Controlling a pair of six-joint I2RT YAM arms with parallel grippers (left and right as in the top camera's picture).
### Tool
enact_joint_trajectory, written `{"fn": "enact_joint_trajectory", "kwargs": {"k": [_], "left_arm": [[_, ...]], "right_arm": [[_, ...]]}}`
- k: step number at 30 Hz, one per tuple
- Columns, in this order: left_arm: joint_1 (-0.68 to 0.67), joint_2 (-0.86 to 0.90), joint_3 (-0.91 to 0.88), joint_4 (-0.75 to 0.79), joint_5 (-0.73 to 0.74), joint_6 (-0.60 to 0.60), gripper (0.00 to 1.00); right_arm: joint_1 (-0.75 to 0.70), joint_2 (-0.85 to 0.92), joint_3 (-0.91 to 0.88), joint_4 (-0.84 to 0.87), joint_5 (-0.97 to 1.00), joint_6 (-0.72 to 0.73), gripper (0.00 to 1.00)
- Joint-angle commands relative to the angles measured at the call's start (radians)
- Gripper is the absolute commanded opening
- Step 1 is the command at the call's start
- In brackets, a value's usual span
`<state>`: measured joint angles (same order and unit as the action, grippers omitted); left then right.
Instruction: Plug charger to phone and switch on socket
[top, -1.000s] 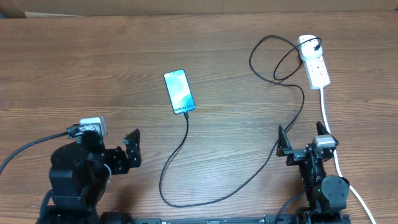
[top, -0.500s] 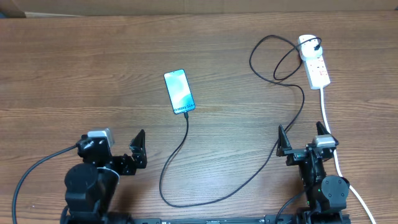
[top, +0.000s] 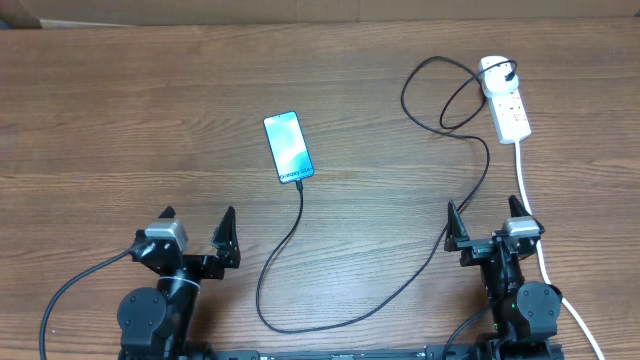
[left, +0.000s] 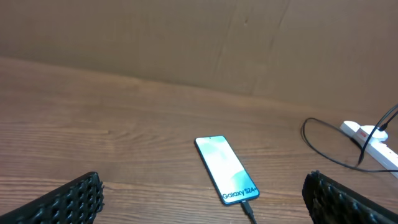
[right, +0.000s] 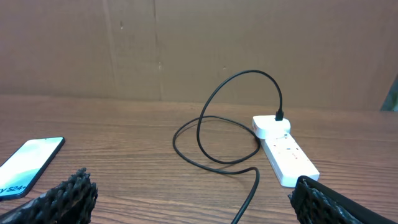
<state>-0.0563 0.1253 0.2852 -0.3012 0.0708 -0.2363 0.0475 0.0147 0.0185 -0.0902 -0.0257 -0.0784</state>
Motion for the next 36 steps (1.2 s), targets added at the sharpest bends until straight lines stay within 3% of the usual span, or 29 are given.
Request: {"fn": "enact_joint_trajectory", "kwargs": {"k": [1,18,26,36], "left_arm": [[0.012,-0.043,-0.052,0.048,-0.015,-0.010,1.00],[0.012,-0.122,-0.281,0.522,-0.002,-0.010,1.00],[0.012,-0.122,-0.281,0.517,-0.109,0.108,1.00],[0.012,-0.122,-0.281,0.302,-0.332,0.110,1.00]], "right_arm": [[0.006,-0.012,-0.010,0.006,0.002,-0.001,1.00],[0.006,-0.012,-0.010,0.006,0.002,-0.001,1.00],[0.006,-0.012,-0.010,0.006,0.002,-0.001,1.00],[0.006,-0.012,-0.010,0.006,0.002,-0.001,1.00]]}}
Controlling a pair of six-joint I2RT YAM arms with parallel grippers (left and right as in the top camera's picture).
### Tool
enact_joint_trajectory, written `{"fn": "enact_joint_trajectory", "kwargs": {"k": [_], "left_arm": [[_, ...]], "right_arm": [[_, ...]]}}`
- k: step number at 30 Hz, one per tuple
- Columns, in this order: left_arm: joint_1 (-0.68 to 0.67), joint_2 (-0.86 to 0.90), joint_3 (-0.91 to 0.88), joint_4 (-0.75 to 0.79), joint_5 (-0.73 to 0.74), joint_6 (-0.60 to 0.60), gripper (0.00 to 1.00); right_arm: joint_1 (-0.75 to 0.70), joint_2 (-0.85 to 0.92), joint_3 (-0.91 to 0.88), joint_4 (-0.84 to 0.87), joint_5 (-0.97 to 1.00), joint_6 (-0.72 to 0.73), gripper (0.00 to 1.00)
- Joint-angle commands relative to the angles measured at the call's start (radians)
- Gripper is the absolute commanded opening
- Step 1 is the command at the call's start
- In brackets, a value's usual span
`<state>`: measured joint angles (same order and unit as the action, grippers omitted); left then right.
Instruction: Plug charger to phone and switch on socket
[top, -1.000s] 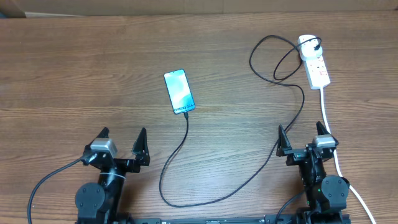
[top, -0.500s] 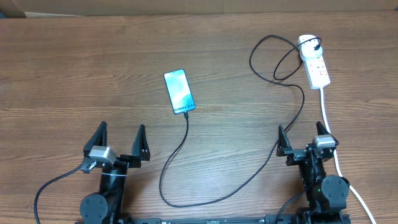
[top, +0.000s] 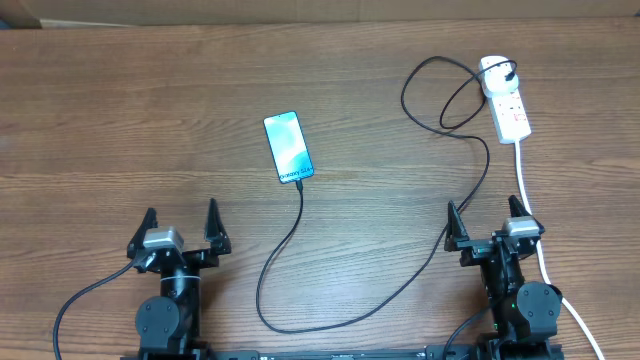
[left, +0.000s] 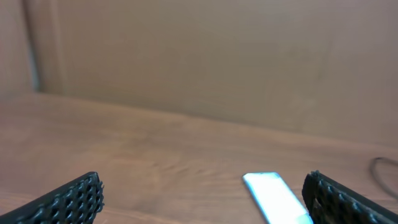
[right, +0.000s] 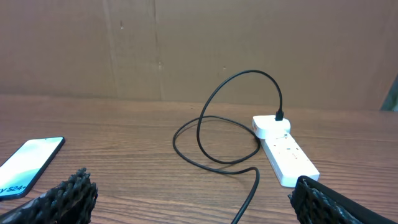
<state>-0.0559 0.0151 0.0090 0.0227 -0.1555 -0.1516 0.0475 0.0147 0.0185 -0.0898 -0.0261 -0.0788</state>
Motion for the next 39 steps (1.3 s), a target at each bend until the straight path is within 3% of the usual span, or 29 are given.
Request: {"fn": "enact_joint_trajectory", "kwargs": {"k": [1,11,20,27,39], "left_arm": [[0.011,-0.012,-0.005,-0.045,-0.122,0.025,1.00],[0.011,-0.012,-0.004,-0.077,-0.101,0.183,1.00],[0.011,-0.012,-0.004,-0.082,-0.087,0.177,1.00],[0.011,-0.012,-0.003,-0.086,-0.046,0.091,1.00],[0.011,-0.012,-0.003,-0.091,-0.004,0.093,1.00]], "right_arm": [[0.006,-0.012,-0.010,0.005,0.003,0.000,1.00],[0.006,-0.012,-0.010,0.005,0.003,0.000,1.00],[0.006,-0.012,-0.010,0.005,0.003,-0.001,1.00],[0.006,-0.012,-0.010,0.005,0.003,0.000,1.00],[0.006,-0.012,-0.010,0.005,0.003,0.000,1.00]]}}
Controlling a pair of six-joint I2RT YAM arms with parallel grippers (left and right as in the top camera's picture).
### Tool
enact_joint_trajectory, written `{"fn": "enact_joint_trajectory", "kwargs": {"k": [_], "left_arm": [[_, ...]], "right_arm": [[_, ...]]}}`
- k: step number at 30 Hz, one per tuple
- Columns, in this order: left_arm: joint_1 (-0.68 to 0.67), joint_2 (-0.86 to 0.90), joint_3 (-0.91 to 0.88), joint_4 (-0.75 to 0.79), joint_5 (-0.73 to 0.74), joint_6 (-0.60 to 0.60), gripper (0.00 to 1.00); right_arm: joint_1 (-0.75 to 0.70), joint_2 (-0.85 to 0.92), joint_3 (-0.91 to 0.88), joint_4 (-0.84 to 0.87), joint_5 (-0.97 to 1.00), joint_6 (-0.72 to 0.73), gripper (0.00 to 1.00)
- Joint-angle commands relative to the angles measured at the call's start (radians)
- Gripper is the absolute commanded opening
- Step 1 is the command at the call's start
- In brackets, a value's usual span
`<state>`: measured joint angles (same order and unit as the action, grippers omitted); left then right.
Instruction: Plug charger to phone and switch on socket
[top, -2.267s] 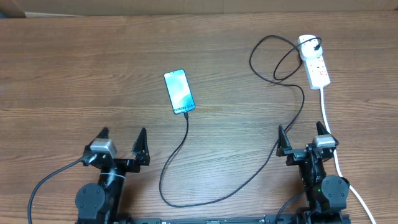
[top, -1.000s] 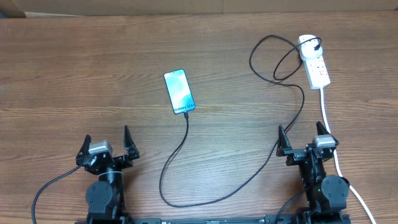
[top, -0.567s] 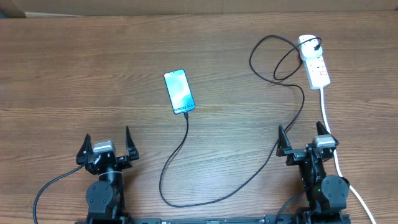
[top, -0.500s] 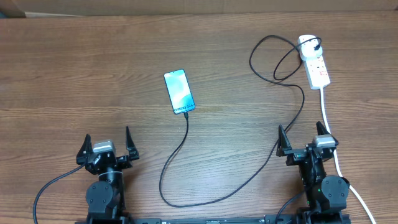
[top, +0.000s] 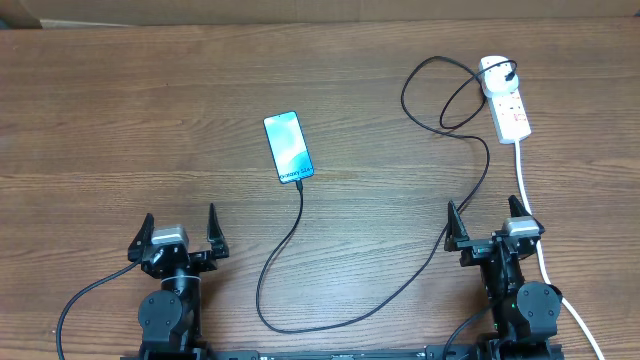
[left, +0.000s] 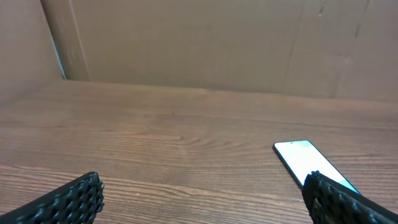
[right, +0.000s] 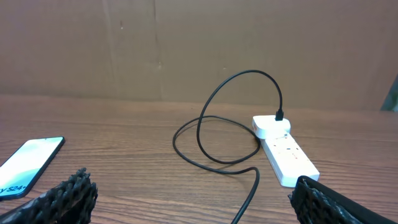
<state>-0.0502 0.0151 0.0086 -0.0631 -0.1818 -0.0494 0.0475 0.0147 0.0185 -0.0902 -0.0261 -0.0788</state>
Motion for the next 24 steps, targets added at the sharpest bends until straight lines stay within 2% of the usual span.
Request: {"fn": "enact_joint_trajectory", "kwargs": {"k": [1,6,24], "left_arm": [[0.006,-0.012,-0.003,-0.005,0.022,-0.006,1.00],[0.005,-0.012,-0.003,-0.006,0.026,0.028,0.99],[0.004,-0.011,-0.003,-0.001,0.021,0.012,1.00]], "right_arm": [[0.006,-0.012,-0.010,0.006,0.003,0.000,1.00],[0.006,-0.012,-0.010,0.006,0.003,-0.001,1.00],[0.006,-0.012,-0.010,0.006,0.003,-0.001,1.00]]}}
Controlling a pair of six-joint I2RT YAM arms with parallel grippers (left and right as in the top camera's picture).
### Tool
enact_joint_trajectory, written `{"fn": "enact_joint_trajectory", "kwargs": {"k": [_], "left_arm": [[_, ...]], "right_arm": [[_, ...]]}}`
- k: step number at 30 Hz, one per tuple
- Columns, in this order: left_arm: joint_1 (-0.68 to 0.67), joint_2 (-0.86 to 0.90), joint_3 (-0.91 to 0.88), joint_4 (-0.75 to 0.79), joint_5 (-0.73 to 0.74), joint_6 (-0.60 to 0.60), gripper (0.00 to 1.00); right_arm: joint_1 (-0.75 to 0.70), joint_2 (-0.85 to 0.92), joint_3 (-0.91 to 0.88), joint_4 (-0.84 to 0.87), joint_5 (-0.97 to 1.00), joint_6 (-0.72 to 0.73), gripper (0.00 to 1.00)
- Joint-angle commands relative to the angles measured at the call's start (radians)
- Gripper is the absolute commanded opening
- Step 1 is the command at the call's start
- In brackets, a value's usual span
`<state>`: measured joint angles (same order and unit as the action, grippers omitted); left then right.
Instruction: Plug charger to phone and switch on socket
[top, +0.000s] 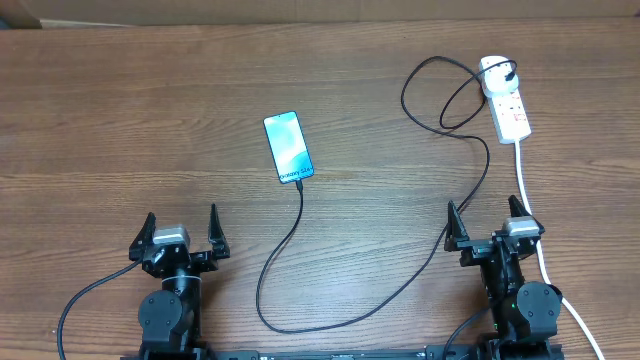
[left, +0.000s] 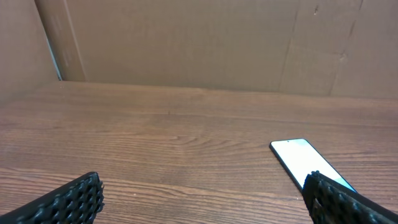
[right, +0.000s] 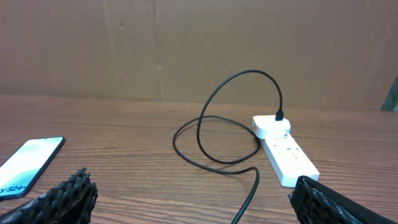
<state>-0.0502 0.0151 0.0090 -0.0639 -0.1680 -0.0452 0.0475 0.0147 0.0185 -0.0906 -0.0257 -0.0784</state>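
A phone with a lit screen lies mid-table, and the black charger cable is plugged into its near end. That cable loops along the table up to the white socket strip at the far right, where its plug sits in the strip's far end. My left gripper rests open at the near left, holding nothing; the phone shows just beyond its right finger. My right gripper rests open at the near right, with the cable and strip ahead of it.
A cardboard wall stands along the table's far edge. The strip's white mains lead runs down the right side past my right arm. Bare wooden table stretches across the left half.
At first my left gripper stood open at the near left, turned toward the plugged-in phone. A moment later it had swung to face straight ahead and sat slightly further left. It has kept that pose since. The right arm, phone, cable and strip never moved.
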Motion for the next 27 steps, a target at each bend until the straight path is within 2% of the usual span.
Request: {"fn": "enact_joint_trajectory", "kwargs": {"k": [1,27], "left_arm": [[0.004,-0.011,-0.003,0.000,0.007,0.008,1.00],[0.004,-0.011,-0.003,0.000,0.007,0.008,1.00]], "right_arm": [[0.006,-0.012,-0.010,0.006,0.002,-0.001,1.00],[0.006,-0.012,-0.010,0.006,-0.012,0.029,1.00]]}}
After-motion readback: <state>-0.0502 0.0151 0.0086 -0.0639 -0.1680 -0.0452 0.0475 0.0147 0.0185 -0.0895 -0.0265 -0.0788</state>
